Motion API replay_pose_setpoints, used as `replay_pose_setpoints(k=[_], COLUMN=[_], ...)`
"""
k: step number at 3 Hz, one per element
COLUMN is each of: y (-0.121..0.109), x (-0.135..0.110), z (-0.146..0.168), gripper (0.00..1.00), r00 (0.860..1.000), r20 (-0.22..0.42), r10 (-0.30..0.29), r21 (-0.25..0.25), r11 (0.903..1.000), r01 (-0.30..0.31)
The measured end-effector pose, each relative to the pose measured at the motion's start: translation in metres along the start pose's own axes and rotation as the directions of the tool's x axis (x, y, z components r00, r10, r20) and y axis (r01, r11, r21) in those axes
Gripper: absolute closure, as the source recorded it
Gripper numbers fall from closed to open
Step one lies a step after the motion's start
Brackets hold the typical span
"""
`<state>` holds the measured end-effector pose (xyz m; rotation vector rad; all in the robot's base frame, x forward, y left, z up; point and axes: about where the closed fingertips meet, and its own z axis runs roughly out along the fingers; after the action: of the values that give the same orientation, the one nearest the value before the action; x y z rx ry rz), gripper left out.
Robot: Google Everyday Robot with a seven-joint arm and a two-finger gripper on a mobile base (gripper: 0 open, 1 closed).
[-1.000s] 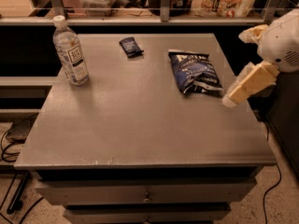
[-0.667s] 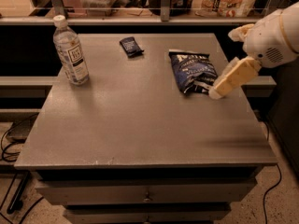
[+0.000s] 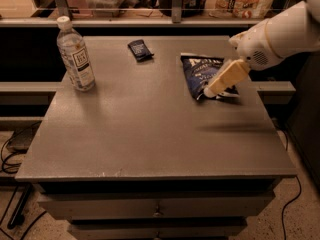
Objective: Move blue chip bag near blue plastic bottle
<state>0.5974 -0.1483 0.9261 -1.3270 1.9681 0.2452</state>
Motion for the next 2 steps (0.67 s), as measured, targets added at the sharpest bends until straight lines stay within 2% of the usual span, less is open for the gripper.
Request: replay_pose_setpoints(k=[1, 2], y=[-0.021, -0.031], x=[0.016, 0.024], z=[0.031, 0.046], gripper=[0.00, 0.00], r00=[0.998, 0.995], r20=[-0.017, -0.021], r10=[0.065, 0.103], r21=[0.020, 0.027], r11=[0.9977, 0.9944], r01=[-0.064, -0.102])
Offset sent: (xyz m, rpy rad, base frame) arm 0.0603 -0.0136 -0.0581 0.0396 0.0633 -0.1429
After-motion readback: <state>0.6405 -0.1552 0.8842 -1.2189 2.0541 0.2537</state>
